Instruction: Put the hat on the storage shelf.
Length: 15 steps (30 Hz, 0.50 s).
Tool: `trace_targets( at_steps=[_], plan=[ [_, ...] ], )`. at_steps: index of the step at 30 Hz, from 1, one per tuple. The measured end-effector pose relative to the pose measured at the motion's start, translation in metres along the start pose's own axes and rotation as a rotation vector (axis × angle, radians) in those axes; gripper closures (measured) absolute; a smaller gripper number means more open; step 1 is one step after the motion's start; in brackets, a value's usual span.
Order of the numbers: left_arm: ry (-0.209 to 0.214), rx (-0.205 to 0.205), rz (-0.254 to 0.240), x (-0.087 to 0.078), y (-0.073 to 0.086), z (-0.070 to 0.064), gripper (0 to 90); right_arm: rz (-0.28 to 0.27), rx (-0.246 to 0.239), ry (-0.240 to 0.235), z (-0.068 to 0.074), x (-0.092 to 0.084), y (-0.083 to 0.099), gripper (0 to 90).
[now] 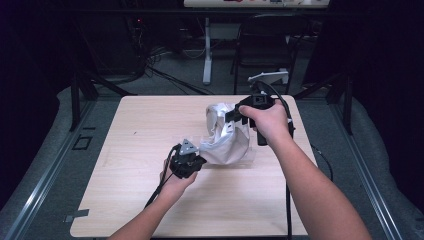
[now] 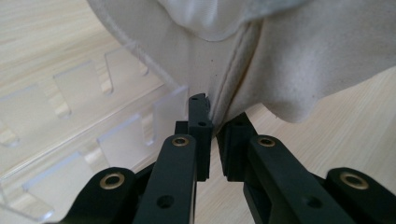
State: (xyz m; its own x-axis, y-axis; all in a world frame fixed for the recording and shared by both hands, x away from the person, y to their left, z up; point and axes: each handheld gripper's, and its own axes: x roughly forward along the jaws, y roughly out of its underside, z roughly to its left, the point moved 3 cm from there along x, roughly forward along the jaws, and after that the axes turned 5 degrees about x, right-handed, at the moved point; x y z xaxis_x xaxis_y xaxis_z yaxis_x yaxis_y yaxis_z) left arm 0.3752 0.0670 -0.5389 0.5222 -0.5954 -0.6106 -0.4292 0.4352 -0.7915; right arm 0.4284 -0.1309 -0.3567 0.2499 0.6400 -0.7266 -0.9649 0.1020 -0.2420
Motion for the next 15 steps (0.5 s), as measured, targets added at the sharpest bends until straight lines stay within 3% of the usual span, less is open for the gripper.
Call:
trace_targets(
  at_steps=[2,3,7,12,15],
  plan=[
    [-0.004,-0.002,0.034,0.004,0.004,-0.001,85.1,0.005,0.008,0.015,0.001,0.004,0.001,82.3],
    [-0.004,-0.007,0.033,0.006,0.005,-0.001,85.1,0.017,-0.013,0.027,0.0,0.006,0.001,82.3],
    [-0.002,-0.016,0.033,0.006,0.006,-0.002,85.2,0.028,0.006,0.024,-0.001,0.012,0.002,82.3],
    [-0.016,0.013,0.032,0.006,0.006,-0.004,84.7,0.015,-0.002,0.022,-0.003,0.013,0.001,82.3],
    [-0.015,-0.005,0.016,0.005,0.008,-0.004,82.8,0.022,-0.002,0.017,-0.005,0.013,0.002,82.2]
  ],
)
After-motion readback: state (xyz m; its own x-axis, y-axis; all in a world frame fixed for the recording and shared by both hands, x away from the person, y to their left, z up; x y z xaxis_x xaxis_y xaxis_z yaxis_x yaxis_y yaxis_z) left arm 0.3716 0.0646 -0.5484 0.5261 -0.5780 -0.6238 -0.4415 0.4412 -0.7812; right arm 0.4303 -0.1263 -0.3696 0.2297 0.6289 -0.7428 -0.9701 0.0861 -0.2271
